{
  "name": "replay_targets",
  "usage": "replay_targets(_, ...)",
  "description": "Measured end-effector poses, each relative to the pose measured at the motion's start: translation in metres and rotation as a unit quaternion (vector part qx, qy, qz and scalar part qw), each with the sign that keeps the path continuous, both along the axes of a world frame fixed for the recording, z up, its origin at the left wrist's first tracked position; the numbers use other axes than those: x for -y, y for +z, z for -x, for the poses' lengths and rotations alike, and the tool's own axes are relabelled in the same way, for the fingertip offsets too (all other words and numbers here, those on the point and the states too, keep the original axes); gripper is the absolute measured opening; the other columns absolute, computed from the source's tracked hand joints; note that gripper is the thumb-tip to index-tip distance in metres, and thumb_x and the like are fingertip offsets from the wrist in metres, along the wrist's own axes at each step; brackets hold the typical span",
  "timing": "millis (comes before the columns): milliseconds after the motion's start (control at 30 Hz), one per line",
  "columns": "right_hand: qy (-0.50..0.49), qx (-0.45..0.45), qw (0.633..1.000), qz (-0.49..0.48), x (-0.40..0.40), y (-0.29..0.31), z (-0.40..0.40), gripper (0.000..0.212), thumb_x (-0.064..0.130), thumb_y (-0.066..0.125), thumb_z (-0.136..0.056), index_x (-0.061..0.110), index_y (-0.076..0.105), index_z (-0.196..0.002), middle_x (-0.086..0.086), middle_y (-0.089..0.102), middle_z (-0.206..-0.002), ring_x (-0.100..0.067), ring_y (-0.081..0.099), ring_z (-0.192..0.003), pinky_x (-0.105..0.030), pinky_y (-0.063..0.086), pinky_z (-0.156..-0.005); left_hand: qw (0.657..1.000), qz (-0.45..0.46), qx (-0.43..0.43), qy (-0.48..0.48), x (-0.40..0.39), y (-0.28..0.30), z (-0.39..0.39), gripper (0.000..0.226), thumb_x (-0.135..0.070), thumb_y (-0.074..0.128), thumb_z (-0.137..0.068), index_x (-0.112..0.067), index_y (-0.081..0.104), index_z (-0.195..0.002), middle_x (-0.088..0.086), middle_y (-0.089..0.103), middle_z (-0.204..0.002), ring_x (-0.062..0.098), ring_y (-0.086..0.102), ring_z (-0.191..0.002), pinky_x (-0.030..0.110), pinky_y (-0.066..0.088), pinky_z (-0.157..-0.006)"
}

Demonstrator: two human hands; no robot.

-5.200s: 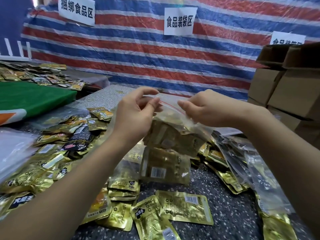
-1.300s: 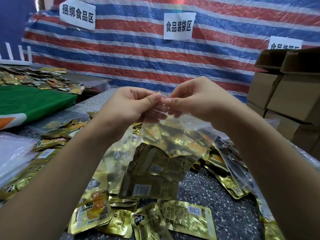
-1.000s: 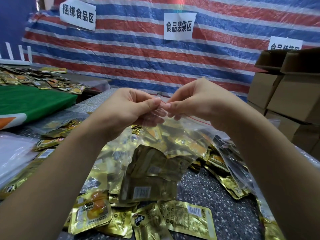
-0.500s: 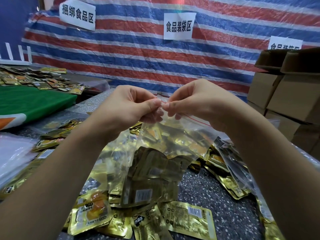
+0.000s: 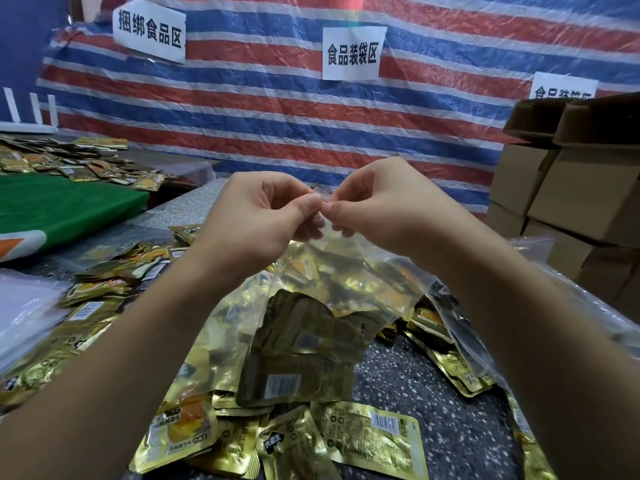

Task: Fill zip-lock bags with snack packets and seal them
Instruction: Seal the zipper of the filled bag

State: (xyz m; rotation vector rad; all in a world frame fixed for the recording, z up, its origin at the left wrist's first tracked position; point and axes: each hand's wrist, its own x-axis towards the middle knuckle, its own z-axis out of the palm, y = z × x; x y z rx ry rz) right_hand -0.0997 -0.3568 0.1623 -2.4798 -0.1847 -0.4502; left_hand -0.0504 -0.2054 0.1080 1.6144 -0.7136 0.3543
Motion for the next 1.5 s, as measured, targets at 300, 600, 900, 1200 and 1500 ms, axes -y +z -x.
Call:
replay_targets(300,0.011,0.039,0.999,-0.011,-0.001,0.001,-0.001,0.026,0.038,0.071,-0.091,0.024,0.071,-0.069,0.0,0.073,-0.07,-0.017,0.07,-0.071,-0.036,0.059,-0.067,0.999,0.018,0.029,0.04,0.0,0.002,0.003,0.015,-0.013,0.064,-0.094,-0.016,0.072,-0.083,0.001,0.073,-0.072,0.014,0.071,-0.065,0.022,0.057,-0.063)
replay_targets(600,0.044,0.049,0.998,0.002,0.003,0.009,-0.003,0.018,0.034,0.068,-0.093,0.025,0.075,-0.078,0.014,0.073,-0.072,-0.005,0.068,-0.068,-0.025,0.057,-0.065,0.995,0.096,-0.023,0.006,0.0,0.008,0.008,0.018,-0.017,0.057,-0.098,-0.012,0.068,-0.085,0.0,0.07,-0.073,0.017,0.069,-0.067,0.027,0.058,-0.063)
replay_targets(900,0.046,0.064,0.997,0.016,0.002,0.008,-0.003,0.018,0.034,0.068,-0.094,0.025,0.076,-0.08,0.007,0.073,-0.071,-0.009,0.069,-0.07,-0.025,0.057,-0.064,0.993,0.099,-0.066,-0.024,0.002,0.006,0.007,0.016,-0.016,0.059,-0.096,-0.011,0.07,-0.087,0.0,0.071,-0.071,0.014,0.069,-0.065,0.025,0.058,-0.063)
replay_targets(1200,0.02,0.105,0.99,0.09,0.0,0.003,-0.001,0.017,0.029,0.063,-0.097,0.026,0.07,-0.082,0.009,0.065,-0.071,-0.005,0.059,-0.062,-0.019,0.043,-0.053,0.995,0.073,0.041,0.056,0.011,0.0,0.012,0.015,-0.015,0.059,-0.098,-0.01,0.069,-0.088,0.001,0.07,-0.073,0.008,0.066,-0.065,0.02,0.052,-0.061)
replay_targets(1500,0.031,0.132,0.985,0.106,0.0,0.001,0.0,0.014,0.028,0.062,-0.098,0.021,0.071,-0.091,0.012,0.063,-0.076,-0.003,0.058,-0.067,-0.018,0.044,-0.057,0.99,0.088,0.066,0.094,0.012,-0.002,0.013,0.014,-0.016,0.059,-0.098,-0.009,0.069,-0.09,0.0,0.07,-0.075,0.011,0.068,-0.066,0.027,0.058,-0.065)
